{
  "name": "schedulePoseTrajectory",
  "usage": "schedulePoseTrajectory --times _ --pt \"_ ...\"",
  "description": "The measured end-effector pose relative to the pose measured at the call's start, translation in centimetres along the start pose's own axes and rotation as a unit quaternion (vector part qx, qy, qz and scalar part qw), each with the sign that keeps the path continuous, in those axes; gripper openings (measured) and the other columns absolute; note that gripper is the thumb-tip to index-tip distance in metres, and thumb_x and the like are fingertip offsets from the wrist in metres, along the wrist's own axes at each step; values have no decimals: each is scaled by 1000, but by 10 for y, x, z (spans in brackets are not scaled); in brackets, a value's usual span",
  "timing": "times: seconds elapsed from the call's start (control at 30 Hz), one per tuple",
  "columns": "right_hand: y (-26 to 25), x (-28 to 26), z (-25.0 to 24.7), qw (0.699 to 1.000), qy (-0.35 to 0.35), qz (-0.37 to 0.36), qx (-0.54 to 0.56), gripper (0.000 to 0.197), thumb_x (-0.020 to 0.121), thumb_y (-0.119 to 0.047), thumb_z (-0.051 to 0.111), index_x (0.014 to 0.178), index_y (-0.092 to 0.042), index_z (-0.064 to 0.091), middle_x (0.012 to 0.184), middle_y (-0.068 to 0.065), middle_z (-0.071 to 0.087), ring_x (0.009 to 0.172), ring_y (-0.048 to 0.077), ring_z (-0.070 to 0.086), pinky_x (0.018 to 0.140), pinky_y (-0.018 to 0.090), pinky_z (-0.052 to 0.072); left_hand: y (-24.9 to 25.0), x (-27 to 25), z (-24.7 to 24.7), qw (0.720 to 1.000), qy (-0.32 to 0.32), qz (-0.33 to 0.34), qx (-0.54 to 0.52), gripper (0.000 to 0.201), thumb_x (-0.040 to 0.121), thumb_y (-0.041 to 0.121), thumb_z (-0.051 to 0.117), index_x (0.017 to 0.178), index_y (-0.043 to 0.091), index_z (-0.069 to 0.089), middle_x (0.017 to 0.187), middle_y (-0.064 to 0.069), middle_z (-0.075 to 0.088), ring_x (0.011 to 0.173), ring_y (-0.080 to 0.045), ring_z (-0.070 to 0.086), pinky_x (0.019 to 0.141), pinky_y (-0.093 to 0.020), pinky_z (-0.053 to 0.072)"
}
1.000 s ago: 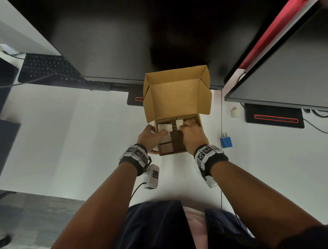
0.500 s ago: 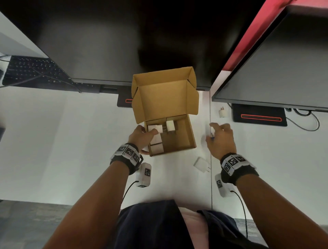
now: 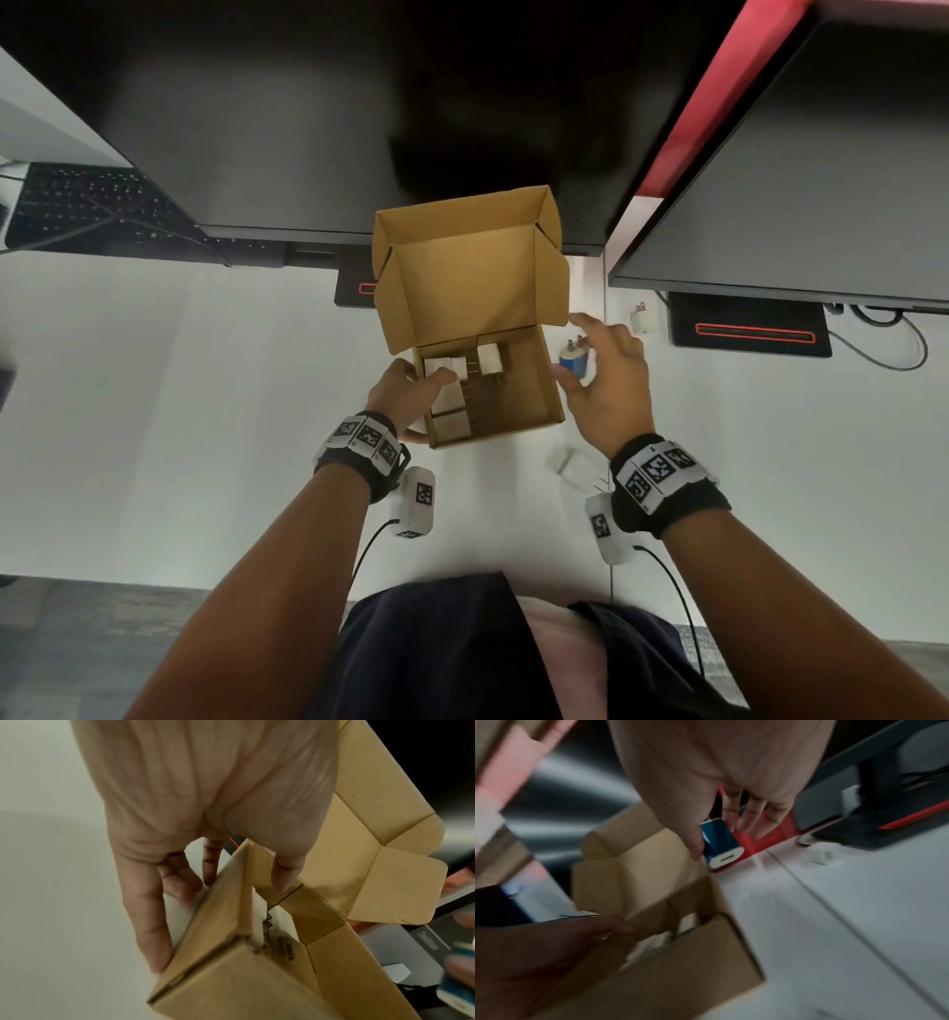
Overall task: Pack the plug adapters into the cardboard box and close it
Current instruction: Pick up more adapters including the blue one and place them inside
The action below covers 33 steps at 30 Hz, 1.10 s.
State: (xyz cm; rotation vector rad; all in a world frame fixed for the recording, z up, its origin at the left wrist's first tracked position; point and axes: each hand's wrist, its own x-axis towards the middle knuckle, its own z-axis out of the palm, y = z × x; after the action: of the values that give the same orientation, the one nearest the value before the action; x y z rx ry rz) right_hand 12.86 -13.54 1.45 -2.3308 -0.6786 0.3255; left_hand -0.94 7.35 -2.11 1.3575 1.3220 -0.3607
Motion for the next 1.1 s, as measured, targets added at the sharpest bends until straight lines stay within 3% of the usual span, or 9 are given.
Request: schedulePoseTrajectory --times 0.17,0.37,0.5,0.6,0.8,0.9,1.1 --pt "-27 6 22 992 -90 -65 -65 17 90 -16 70 107 -16 69 119 8 52 91 21 62 90 32 54 0 -1 -1 1000 -5 4 -6 58 83 48 80 126 20 52 133 -7 59 117 -31 60 58 -39 63" --pt "-44 17 37 939 -208 -63 -266 25 92 1 50 113 -7 61 127 16 49 92 37 65 83 44 57 -1 -3 -2 1000 -8 15 2 63 82 53 81 126 20 51 133 -6 58 118 -30 59 58 -38 63" --pt "-50 19 40 921 -218 -72 -315 27 94 0 46 118 -7 56 125 18 50 91 40 64 77 45 55 -2 -5 -3 1000 -11 19 2 65 83 54 82 127 19 52 132 -5 58 116 -29 60 62 -40 64" --pt "-50 18 40 915 -218 -78 -331 28 93 -1 52 119 -7 57 121 16 55 94 38 65 79 43 54 -1 -5 -3 1000 -11 22 2 66 82 56 81 127 18 52 131 -5 59 114 -28 60 62 -39 64" --pt "-42 12 45 888 -247 -80 -379 21 94 -10 62 114 -4 65 109 15 66 93 33 69 80 40 59 -1 -6 -1 999 -12 27 12 68 81 61 81 127 19 52 131 -5 58 118 -30 60 75 -47 67" --pt "-42 13 46 888 -254 -86 -374 19 98 -14 57 113 -6 65 106 14 67 90 30 69 79 39 59 0 -5 0 999 -10 28 21 68 83 60 80 129 20 52 130 -4 56 117 -30 59 80 -52 67" --pt "-40 12 48 894 -263 -82 -355 23 99 -18 57 117 -6 64 114 14 64 92 29 70 84 39 59 0 -2 0 999 -10 23 22 70 81 60 81 130 19 53 131 -5 59 117 -30 61 77 -52 68"
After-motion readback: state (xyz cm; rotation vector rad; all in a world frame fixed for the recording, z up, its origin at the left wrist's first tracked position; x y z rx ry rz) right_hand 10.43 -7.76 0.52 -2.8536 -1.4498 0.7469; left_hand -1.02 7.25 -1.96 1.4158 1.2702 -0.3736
